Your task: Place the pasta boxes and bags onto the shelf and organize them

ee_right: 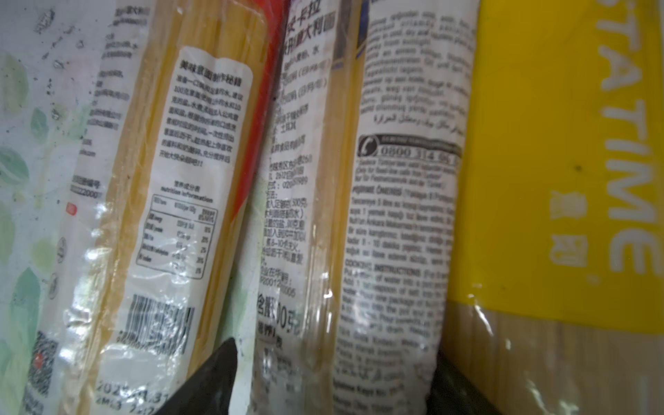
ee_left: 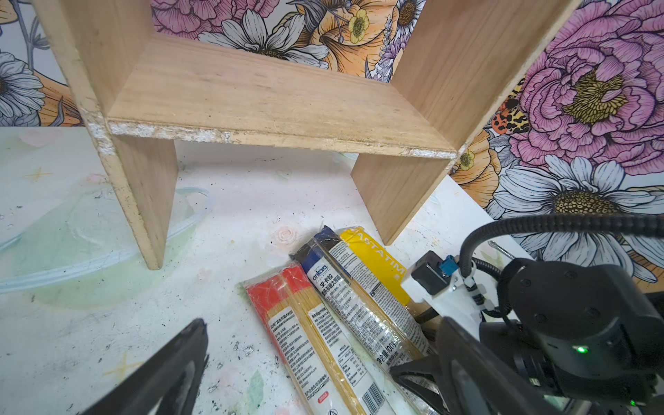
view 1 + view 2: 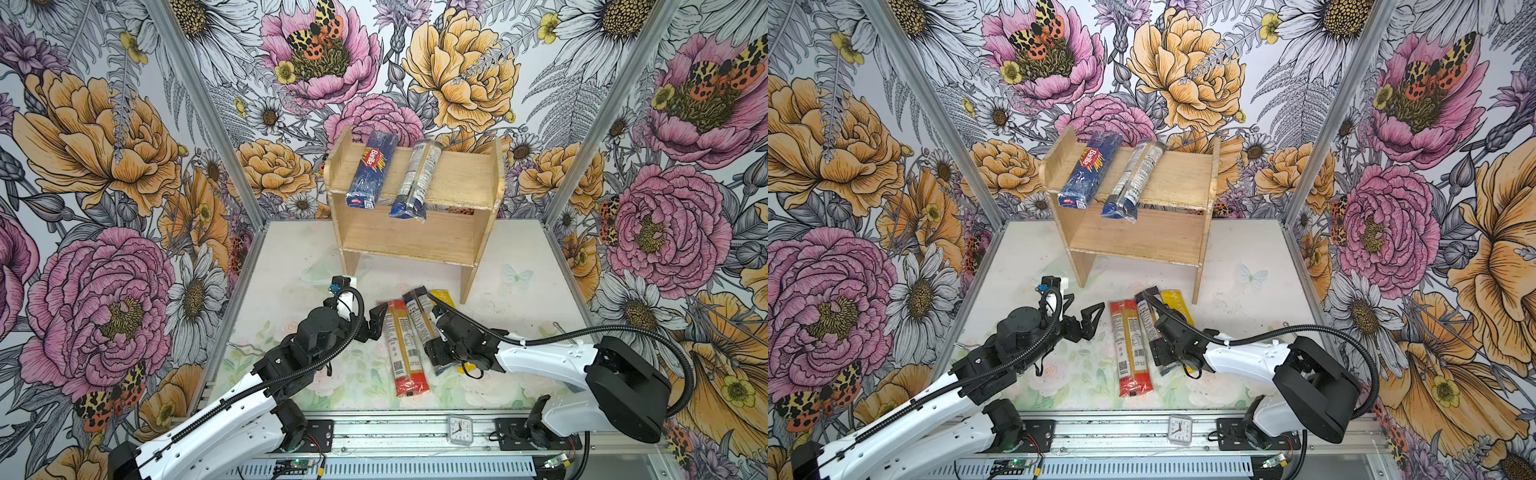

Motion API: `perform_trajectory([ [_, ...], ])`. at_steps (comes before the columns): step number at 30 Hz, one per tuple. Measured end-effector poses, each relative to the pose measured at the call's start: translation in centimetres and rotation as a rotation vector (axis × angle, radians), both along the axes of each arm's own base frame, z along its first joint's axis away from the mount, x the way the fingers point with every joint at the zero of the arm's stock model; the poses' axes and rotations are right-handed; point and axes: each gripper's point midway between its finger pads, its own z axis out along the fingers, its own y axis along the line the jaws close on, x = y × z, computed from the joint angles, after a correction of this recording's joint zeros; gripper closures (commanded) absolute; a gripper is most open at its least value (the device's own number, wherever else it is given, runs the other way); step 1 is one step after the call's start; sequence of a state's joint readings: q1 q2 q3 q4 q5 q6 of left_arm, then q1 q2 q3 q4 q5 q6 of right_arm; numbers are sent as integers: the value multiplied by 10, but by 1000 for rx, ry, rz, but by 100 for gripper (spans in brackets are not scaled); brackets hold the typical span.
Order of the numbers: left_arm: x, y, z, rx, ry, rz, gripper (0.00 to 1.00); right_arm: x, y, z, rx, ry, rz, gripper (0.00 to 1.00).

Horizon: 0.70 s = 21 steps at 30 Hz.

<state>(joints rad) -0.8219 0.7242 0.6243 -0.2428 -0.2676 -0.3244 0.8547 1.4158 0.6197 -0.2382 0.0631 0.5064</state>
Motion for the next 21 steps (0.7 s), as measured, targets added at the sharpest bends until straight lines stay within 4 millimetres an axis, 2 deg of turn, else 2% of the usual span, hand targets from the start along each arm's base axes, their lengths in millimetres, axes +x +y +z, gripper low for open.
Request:
perform_trajectory([
  [8, 0, 1, -1, -12, 12, 6, 1, -11, 2, -5, -26, -5, 24, 22],
  [11, 0, 1, -2, -14, 16, 7, 1, -22, 0, -10, -41, -2, 36, 19],
  [12, 0, 1, -2, -17, 18, 8, 1, -24, 0, -11, -47, -10, 40, 16],
  [21, -1, 1, -4, -23, 33, 14, 1, -31, 2, -16, -93, -95, 39, 15],
])
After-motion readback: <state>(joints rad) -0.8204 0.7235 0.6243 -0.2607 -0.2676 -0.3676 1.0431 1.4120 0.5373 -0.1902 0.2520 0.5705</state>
